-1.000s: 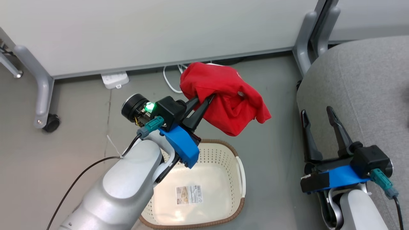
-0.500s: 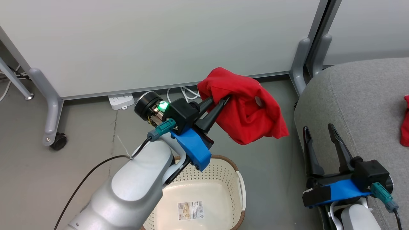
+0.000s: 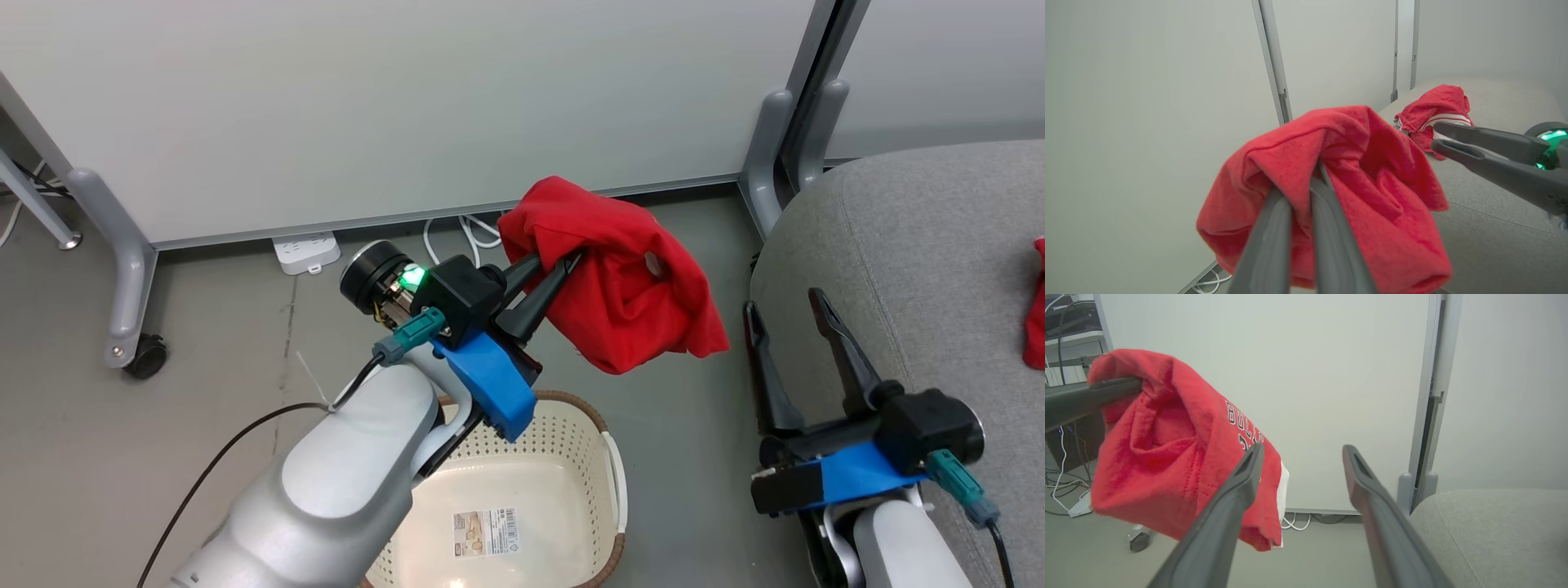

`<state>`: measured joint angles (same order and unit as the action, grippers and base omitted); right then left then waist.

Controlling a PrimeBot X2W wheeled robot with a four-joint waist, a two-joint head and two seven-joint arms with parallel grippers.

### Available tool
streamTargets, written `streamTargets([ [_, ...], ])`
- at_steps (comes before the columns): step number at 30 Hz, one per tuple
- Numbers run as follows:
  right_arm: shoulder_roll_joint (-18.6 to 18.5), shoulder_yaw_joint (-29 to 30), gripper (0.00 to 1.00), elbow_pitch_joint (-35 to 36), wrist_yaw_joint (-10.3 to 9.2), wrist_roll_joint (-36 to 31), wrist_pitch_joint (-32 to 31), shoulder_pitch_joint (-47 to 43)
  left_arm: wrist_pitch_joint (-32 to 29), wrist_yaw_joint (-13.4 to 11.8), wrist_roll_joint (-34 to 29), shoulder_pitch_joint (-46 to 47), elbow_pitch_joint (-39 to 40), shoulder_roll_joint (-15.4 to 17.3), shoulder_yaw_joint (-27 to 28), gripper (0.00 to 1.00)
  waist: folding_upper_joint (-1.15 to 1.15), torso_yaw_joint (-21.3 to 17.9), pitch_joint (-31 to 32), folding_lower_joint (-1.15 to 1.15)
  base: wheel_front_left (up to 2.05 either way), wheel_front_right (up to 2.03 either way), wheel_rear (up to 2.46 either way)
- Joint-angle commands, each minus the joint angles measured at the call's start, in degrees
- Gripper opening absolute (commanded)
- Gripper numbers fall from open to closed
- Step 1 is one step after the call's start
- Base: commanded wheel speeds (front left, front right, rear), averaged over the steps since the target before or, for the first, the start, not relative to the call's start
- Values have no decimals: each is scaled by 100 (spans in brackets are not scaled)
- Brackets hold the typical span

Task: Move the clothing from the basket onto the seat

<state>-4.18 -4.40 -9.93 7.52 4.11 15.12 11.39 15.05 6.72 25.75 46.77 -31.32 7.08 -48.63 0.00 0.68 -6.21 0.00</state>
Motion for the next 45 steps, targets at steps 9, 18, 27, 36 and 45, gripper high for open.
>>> streamTargets([
  [9, -299, -724, 100, 166, -6, -11, 3, 513, 13, -22, 65, 4, -24, 3, -16, 0, 0, 11, -90, 0, 0, 0, 0],
  [18, -547, -1413, 100, -254, -6, -72, 4, 1086, 16, -16, 52, 75, 8, -68, -41, 0, 0, 101, -173, 0, 0, 0, 0],
  [27, -738, -1754, 100, -1117, -6, -167, 4, 1710, 17, -6, -5, 86, 91, -123, -56, 0, 0, 177, -240, 0, 0, 0, 0],
  [36, -697, -1890, 100, -1644, -6, -161, 4, 2062, 18, 20, -60, 59, 140, -162, -97, 0, 0, 191, -284, 0, 0, 0, 0],
  [45, -628, -1967, 0, -1784, -6, -96, 4, 2136, 17, 31, -54, 73, 111, -157, -135, 0, 0, 165, -297, 0, 0, 0, 0],
])
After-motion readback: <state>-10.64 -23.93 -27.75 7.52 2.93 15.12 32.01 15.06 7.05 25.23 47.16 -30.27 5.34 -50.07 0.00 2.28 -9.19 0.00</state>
